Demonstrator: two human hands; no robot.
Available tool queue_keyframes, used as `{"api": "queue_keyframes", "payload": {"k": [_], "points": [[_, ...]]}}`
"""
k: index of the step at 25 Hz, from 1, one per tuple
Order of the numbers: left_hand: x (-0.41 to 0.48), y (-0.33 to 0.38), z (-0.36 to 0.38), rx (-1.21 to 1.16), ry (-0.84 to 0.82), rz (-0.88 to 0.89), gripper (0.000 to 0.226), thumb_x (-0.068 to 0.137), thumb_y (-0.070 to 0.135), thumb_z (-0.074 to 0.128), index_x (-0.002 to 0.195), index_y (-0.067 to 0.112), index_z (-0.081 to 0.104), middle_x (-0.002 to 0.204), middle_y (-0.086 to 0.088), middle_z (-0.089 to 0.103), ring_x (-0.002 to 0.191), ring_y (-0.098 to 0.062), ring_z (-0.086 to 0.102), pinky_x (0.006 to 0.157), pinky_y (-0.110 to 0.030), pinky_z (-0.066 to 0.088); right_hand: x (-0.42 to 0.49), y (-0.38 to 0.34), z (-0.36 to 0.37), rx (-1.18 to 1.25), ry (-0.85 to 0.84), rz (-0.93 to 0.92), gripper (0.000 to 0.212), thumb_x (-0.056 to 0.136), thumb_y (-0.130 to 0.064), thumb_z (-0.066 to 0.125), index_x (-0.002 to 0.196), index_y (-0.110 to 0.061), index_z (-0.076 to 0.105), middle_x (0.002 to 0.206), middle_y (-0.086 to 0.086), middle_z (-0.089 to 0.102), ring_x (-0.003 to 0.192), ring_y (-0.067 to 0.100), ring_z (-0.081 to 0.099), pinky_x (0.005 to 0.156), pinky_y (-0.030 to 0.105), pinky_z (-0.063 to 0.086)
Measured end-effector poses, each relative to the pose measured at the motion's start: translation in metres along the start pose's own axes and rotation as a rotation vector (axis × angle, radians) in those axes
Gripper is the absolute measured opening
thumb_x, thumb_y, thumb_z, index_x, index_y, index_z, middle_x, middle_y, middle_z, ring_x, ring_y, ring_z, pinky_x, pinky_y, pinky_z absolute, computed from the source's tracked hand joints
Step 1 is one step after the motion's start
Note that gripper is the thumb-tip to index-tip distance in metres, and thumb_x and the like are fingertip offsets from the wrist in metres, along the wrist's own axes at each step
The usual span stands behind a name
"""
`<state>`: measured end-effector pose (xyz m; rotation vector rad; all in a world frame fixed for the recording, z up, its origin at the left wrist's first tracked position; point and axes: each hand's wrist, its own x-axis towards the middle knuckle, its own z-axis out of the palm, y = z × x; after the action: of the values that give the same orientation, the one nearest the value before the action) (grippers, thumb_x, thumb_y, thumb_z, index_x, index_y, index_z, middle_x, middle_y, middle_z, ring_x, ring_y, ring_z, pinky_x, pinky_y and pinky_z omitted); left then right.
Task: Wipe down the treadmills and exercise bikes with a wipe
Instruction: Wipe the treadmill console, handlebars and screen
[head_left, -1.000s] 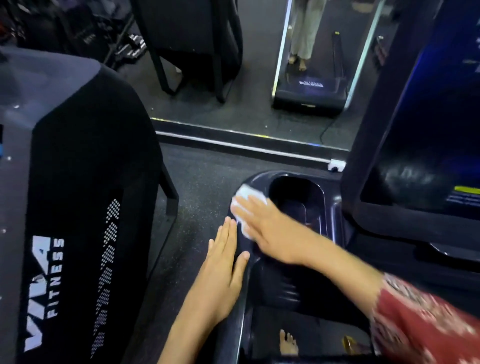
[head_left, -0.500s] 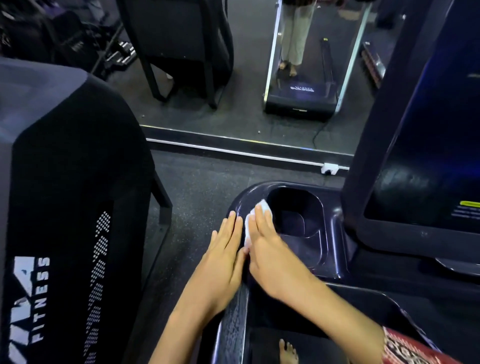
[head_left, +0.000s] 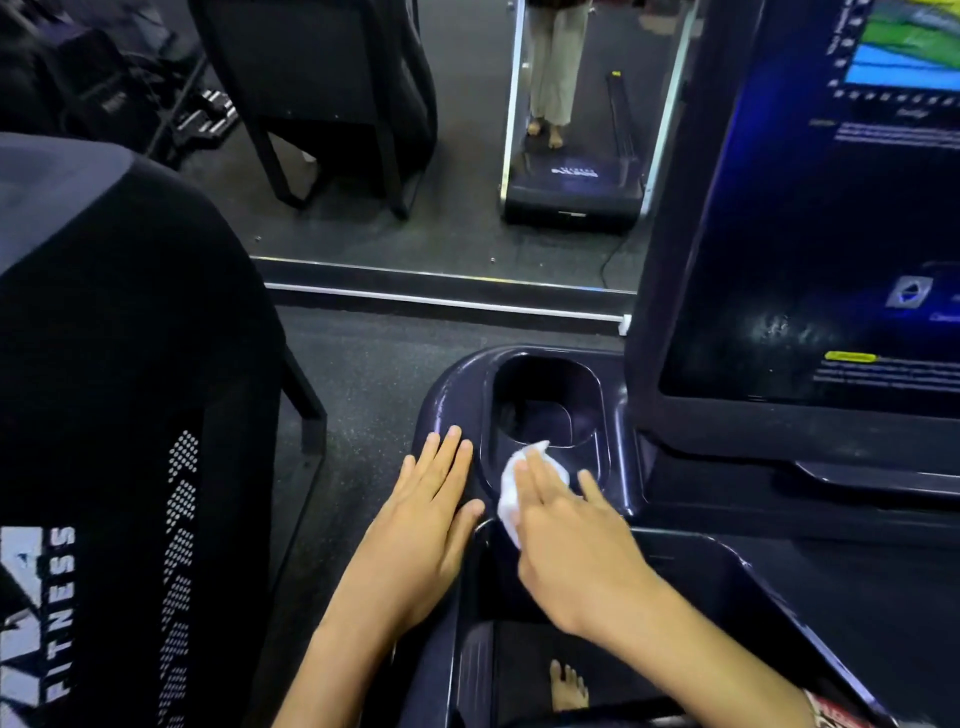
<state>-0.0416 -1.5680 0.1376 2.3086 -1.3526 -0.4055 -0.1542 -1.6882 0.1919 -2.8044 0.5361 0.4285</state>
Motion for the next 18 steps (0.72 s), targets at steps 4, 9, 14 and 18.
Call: {"api": "queue_keyframes", "payload": {"k": [4,9,14,18], "points": [[0.001,0.011,0.001,0.032,0.022,-0.025,0.073,0.078,0.059,-0.005,0.140,0.022,-0.009,0.148,0.015,-0.018,0.132,0.002,-0.030,0.104,-0.010,-0.024,0.004,0.007,-0.008,-0.068,0.052,-0.010,0.064,0.094,-0.010,0.038,0.149,0.004,0.008,0.157,0.020,0.003,0.146,0.031,0.003,0.119,0.034,0.000],[0.009,0.011,0.003,0.034,0.036,-0.027,0.076,0.077,0.058,-0.005,0.140,0.017,-0.008,0.149,0.013,-0.013,0.137,-0.001,-0.021,0.104,-0.009,-0.022,0.005,0.008,0.001,0.022,0.124,-0.115,0.057,0.103,-0.014,0.027,0.151,-0.001,-0.001,0.160,0.014,-0.012,0.147,0.022,-0.014,0.109,0.021,-0.021],[0.013,0.011,0.001,0.002,0.012,-0.030,0.076,0.076,0.061,-0.003,0.140,0.021,-0.012,0.152,0.013,-0.014,0.133,0.007,-0.026,0.104,-0.008,-0.021,0.012,0.013,0.002,-0.050,0.132,-0.094,0.045,0.096,-0.009,0.033,0.139,0.005,0.033,0.151,0.021,0.012,0.140,0.035,0.010,0.117,0.042,0.010],[0.017,0.015,-0.004,0.003,0.009,-0.013,0.078,0.076,0.065,-0.002,0.140,0.023,-0.014,0.152,0.012,-0.015,0.134,0.005,-0.026,0.104,-0.009,-0.021,0.032,0.027,0.006,-0.021,0.242,-0.056,0.040,0.097,-0.014,0.028,0.133,-0.005,0.042,0.128,0.011,0.050,0.117,0.029,0.045,0.108,0.037,0.027]]}}
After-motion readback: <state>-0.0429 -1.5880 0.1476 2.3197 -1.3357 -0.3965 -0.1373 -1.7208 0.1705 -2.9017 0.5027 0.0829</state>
